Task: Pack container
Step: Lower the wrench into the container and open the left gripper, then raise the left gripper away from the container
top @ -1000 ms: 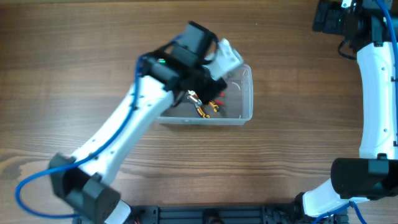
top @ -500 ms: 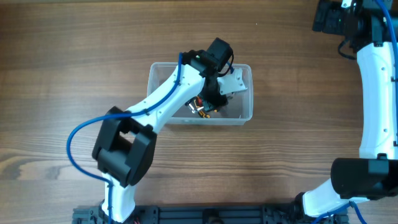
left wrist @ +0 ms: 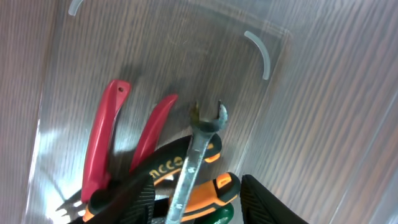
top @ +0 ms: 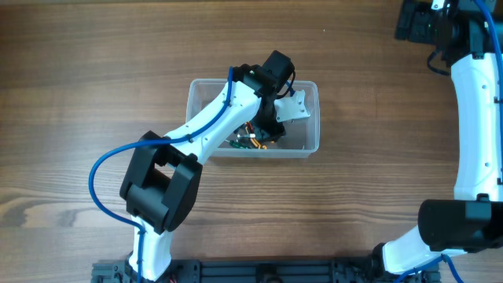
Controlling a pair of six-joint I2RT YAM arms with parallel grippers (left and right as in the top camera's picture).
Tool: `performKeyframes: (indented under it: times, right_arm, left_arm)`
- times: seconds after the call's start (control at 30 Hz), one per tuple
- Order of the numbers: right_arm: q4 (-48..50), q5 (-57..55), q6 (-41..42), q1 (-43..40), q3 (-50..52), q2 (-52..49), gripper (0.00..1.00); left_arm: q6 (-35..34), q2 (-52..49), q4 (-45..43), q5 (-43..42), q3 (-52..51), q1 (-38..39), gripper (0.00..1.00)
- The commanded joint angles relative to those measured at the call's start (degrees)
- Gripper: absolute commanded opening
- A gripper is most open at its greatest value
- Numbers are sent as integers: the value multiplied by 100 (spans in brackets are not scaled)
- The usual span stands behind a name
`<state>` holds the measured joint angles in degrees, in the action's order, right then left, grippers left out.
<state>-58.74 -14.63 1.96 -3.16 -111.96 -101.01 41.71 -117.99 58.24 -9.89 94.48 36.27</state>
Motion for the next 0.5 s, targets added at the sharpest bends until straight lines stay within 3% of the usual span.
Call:
performKeyframes:
  times: [0.0,0.17,0.27,0.33,0.47]
  right_arm:
    - [17,-39,107,9,-81,72,100]
    - [17,-39,107,9,-81,72,100]
    - [20,-39,105,9,-81,72,100]
    - [17,-39,107,9,-81,72,100]
    - [17,-39,105,9,-81,72,99]
  left_arm:
    - [-212,118,37,170,72,-42,46]
    - [-625,686,4,229,490,-219,46]
    - [-1318,1150,-214,306,879,-468,51]
    - [-2496,1464,-549,800,1071,-728,45]
    - [-5178,2076,-763,2197,1130,-1427,53]
